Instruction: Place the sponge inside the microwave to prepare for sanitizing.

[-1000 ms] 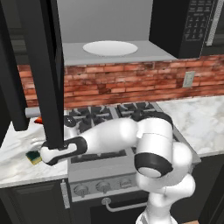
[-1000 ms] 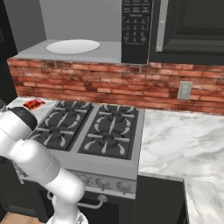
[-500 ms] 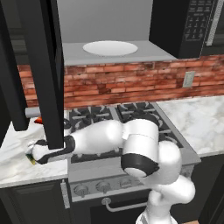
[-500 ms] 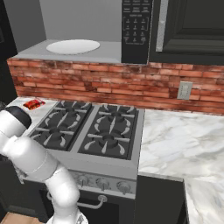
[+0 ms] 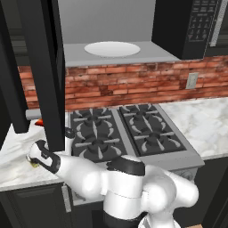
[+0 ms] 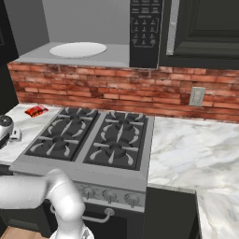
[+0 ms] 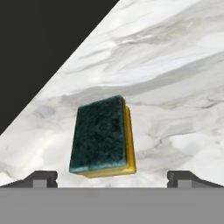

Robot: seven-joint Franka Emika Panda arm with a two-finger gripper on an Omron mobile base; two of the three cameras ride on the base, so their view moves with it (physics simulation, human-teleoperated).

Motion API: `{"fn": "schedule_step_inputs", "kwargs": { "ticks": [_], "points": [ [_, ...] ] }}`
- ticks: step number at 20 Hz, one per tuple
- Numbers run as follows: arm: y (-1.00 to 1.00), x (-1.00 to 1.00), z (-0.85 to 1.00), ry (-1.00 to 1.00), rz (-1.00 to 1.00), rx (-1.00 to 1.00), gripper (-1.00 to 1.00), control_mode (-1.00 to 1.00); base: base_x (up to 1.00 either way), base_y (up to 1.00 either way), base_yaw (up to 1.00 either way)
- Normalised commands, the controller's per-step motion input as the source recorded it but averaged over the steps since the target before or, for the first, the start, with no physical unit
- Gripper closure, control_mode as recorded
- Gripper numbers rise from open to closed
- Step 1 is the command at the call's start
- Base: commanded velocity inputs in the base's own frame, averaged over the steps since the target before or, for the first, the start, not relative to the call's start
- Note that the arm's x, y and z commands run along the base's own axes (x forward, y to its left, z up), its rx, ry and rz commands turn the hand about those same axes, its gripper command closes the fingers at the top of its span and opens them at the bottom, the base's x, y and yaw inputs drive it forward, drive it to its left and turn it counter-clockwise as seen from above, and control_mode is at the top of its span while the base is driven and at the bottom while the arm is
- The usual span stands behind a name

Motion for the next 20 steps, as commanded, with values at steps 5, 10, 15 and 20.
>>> {"fn": "schedule_step_inputs", "kwargs": {
  "ticks": [5, 10, 15, 20],
  "points": [
    [0.18, 0.10, 0.00, 0.02, 0.00, 0.00, -1.00, -1.00, 0.00, 0.00, 0.00],
    [0.24, 0.10, 0.00, 0.02, 0.00, 0.00, -1.00, -1.00, 0.00, 0.00, 0.00],
    [0.21, 0.10, 0.00, 0.00, 0.00, -0.01, -1.00, -1.00, 0.00, 0.00, 0.00],
    [0.17, 0.12, 0.00, 0.00, 0.00, -0.04, -1.00, -1.00, 0.00, 0.00, 0.00]
  ]
}}
